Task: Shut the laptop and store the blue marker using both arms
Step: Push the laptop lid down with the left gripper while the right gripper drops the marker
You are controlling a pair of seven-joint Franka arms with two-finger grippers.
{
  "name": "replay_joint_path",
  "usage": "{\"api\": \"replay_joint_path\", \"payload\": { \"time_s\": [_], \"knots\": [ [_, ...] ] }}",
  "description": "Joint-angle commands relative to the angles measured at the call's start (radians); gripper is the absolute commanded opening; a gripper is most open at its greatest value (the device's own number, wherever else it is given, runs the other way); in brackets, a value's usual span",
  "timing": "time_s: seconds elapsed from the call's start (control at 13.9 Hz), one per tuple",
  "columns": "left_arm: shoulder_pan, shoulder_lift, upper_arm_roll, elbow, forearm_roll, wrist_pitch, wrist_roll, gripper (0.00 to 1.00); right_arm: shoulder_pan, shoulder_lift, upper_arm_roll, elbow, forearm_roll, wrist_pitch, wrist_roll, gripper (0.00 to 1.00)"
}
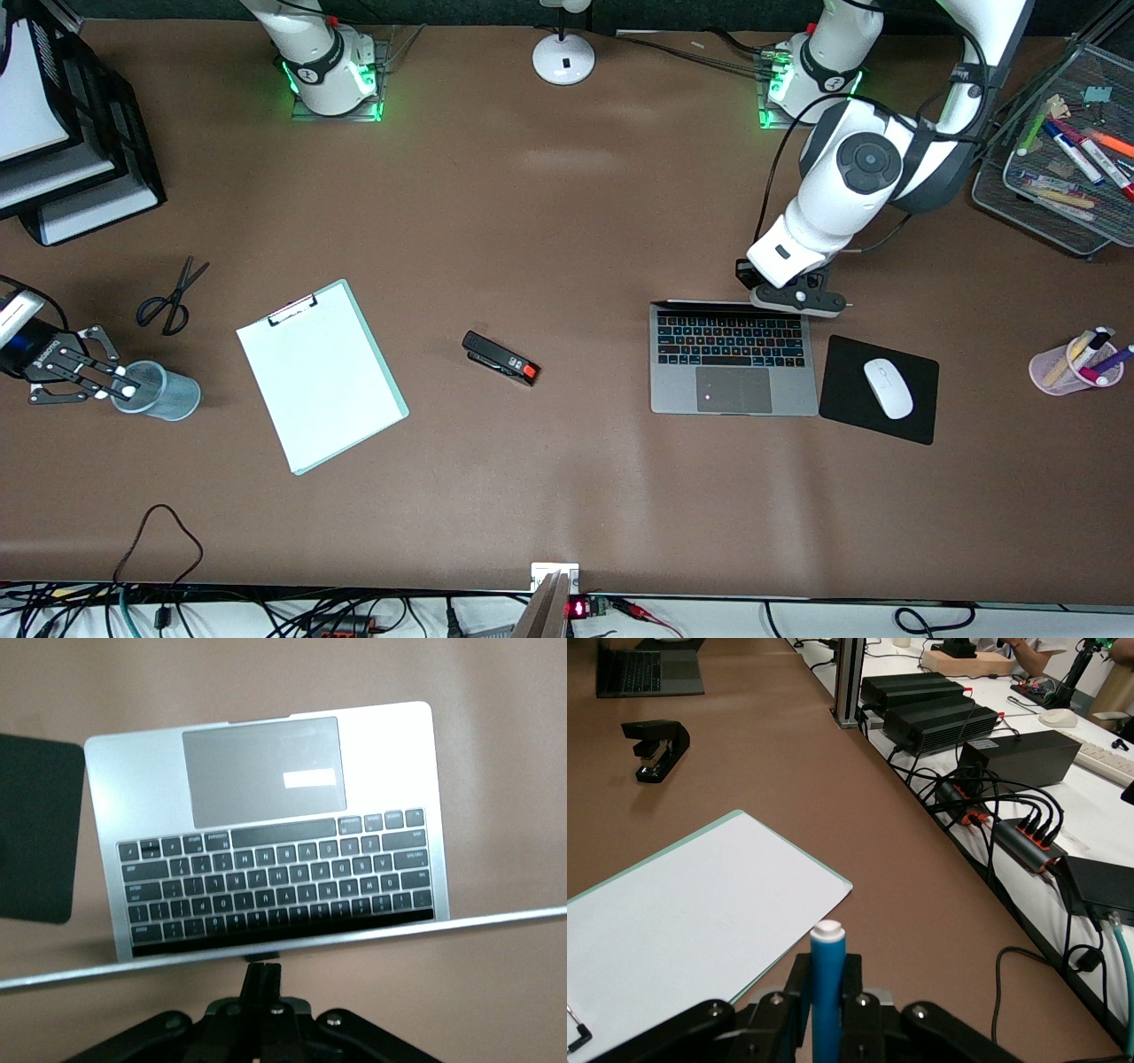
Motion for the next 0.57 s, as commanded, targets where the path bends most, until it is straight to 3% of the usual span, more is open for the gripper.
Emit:
{"api": "replay_joint_path", "payload": {
  "time_s": [0.0, 0.07, 0.14, 0.22, 0.29, 0.5],
  "knots": [
    [0.005, 0.083, 0.025, 0.048, 0.043, 0.093, -0.005, 0.00, -0.034, 0.043, 0.015, 0.035, 0.050, -0.041, -0.045, 0.01],
    [0.004, 0.101, 0.028, 0.063, 0.045, 0.099, -0.003, 0.00, -0.043, 0.056, 0.015, 0.041, 0.062, -0.064, -0.068, 0.04],
    [0.005, 0.121, 0.028, 0.088, 0.045, 0.099, 0.000, 0.00, -0.047, 0.060, 0.014, 0.044, 0.073, -0.072, -0.073, 0.14],
    [0.005, 0.135, 0.028, 0.117, 0.047, 0.098, 0.001, 0.00, -0.051, 0.059, 0.012, 0.046, 0.072, -0.070, -0.074, 0.31],
    [0.004, 0.141, 0.029, 0.128, 0.047, 0.098, 0.003, 0.00, -0.052, 0.060, 0.009, 0.049, 0.073, -0.073, -0.065, 0.99],
    [0.002, 0.221, 0.032, 0.208, 0.102, 0.098, -0.003, 0.00, -0.054, 0.051, 0.008, 0.051, 0.064, -0.063, -0.053, 1.00]
  ]
}}
